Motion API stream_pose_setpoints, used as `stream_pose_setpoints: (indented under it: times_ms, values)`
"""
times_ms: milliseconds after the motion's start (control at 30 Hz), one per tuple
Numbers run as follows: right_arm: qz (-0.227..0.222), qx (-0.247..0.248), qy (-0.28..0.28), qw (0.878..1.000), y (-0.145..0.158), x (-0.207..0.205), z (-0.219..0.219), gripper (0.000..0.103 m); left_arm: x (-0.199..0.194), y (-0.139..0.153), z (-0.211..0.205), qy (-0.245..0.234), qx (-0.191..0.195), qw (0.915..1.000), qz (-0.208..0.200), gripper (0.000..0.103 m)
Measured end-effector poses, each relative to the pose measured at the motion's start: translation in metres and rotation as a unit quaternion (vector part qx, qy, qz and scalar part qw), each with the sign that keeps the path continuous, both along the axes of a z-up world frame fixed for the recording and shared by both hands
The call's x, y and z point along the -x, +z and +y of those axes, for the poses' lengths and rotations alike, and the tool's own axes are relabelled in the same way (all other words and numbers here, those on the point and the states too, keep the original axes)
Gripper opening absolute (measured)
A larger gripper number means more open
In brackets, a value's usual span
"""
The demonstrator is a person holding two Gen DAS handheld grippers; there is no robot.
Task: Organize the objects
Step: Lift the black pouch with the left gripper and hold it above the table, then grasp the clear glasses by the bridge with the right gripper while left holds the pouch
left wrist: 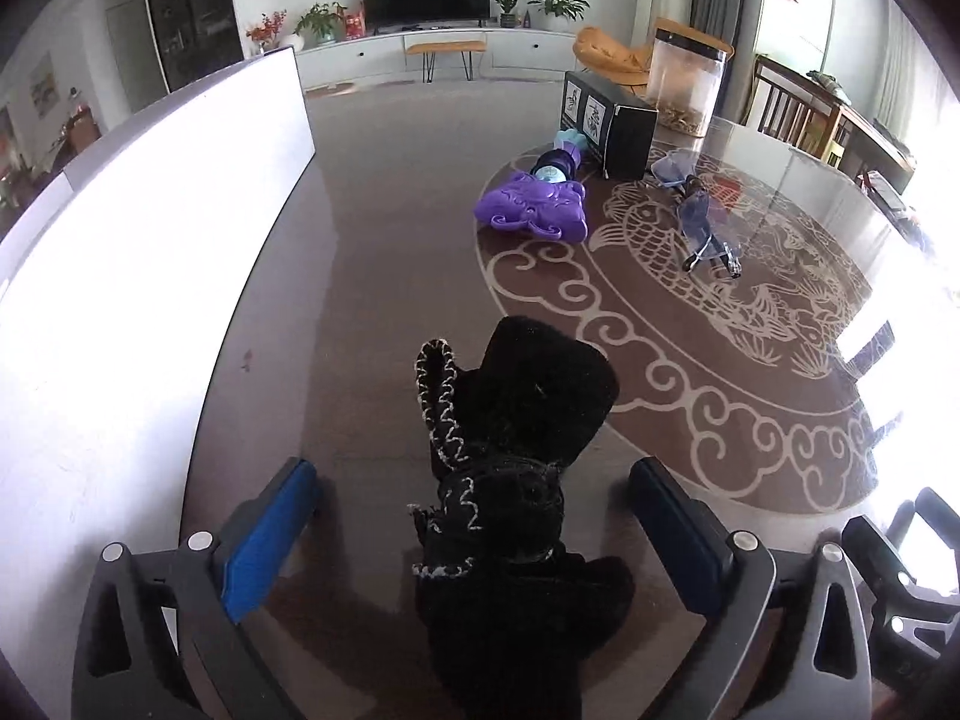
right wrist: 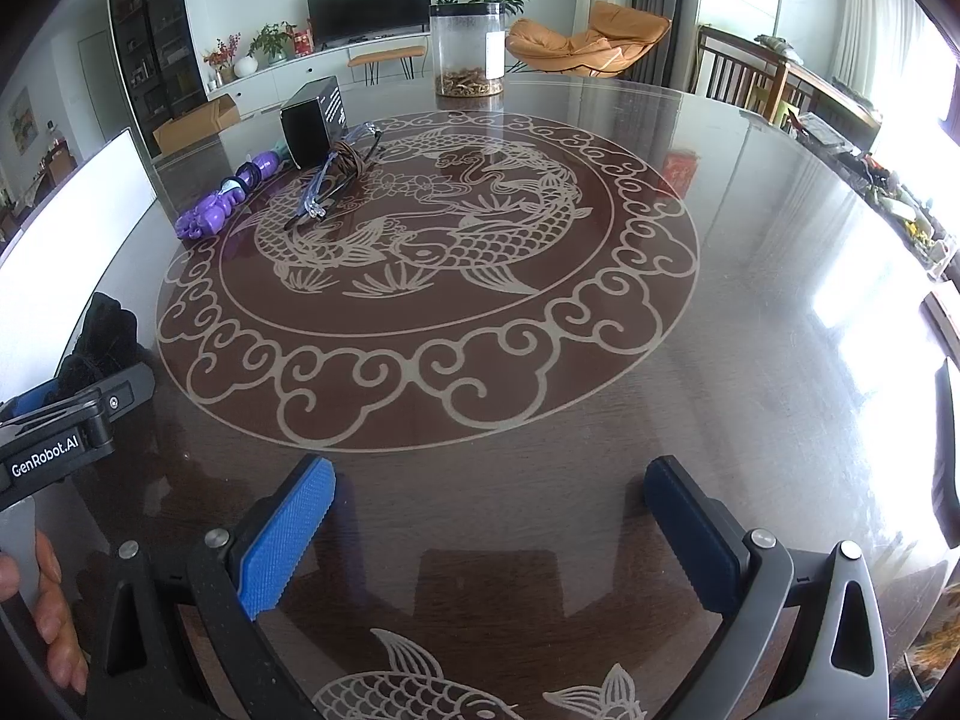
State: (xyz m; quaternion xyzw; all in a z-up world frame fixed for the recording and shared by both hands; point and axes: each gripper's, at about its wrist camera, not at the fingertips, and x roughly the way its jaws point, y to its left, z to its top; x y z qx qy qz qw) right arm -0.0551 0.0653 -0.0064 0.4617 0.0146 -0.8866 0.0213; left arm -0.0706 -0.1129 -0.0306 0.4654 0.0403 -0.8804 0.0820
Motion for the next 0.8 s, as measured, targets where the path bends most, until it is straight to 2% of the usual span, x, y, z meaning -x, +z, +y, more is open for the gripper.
stream_pose_setpoints:
  times_ms: [533,633,800]
  values:
    - [-0.004,0.002,0.001,1.0,0.0,0.004,0.0,0.103,0.003,-0.002,0.001,0.001,0.0,1.0,0.001,0.103]
    - [-0.007,0.053,0.017,0.998,0.008,0.028,-0.001,0.103,0.004,-0.002,0.001,0.002,0.0,1.0,0.001,0.103]
    - [0.008,0.079,0.075,0.994,0.035,0.098,-0.035,0.103,0.005,-0.002,0.001,0.002,0.0,1.0,0.001,0.103]
